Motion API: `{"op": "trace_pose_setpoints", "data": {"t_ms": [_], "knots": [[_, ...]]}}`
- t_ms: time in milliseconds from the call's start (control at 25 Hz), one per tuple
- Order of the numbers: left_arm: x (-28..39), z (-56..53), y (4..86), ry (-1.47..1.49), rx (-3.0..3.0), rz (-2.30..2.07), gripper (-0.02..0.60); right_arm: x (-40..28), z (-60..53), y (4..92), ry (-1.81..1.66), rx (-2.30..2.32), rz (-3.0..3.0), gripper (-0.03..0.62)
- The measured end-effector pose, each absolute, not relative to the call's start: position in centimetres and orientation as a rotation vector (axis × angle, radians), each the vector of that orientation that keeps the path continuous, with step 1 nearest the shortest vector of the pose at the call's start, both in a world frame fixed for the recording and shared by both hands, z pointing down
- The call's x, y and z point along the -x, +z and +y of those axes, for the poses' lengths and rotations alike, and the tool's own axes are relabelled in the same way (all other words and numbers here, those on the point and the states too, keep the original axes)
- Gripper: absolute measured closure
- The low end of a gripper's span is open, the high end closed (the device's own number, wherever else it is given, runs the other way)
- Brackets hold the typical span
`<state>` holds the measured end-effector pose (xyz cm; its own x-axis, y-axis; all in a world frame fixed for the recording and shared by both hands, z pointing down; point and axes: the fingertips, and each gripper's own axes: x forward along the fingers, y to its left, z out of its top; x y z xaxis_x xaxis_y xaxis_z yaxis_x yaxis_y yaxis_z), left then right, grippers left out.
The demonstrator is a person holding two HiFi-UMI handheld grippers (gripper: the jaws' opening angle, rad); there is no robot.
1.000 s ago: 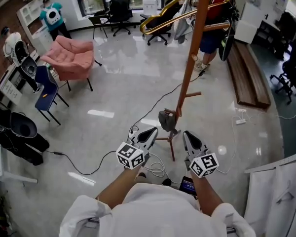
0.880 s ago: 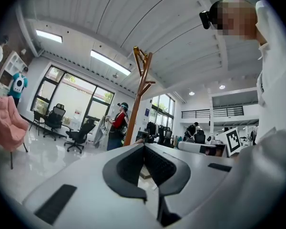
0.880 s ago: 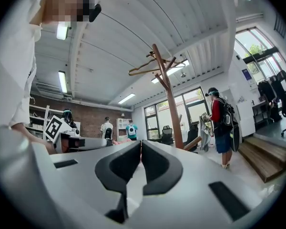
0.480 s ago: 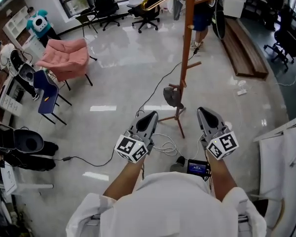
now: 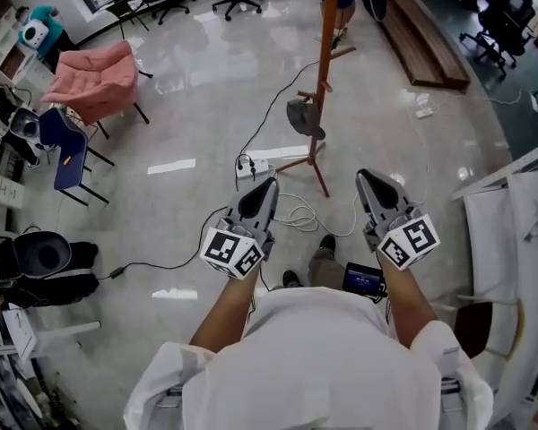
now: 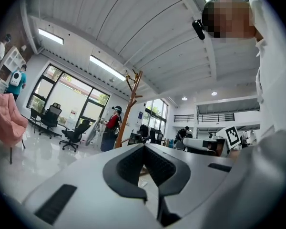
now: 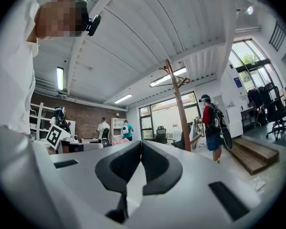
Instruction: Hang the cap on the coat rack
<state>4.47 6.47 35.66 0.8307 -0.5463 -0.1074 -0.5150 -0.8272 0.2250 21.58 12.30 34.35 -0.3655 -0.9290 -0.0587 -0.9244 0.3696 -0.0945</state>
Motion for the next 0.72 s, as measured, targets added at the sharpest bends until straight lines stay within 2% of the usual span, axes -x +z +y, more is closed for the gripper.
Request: {"op": "trace_pose_setpoints", "data": {"t_ms": [520, 720], "knots": [[-7.3, 11.3, 36.6, -0.177, -2.785, -0.857, 0.569, -22.5, 15.7, 35.9, -0.223, 1.567, 2.544, 0.571], [-12.4, 15.0, 36.8, -0.074, -2.882, -0.74, 0.571, -23.8, 19.1, 36.2, -0.042, 1.56, 2.754, 0.571]]}}
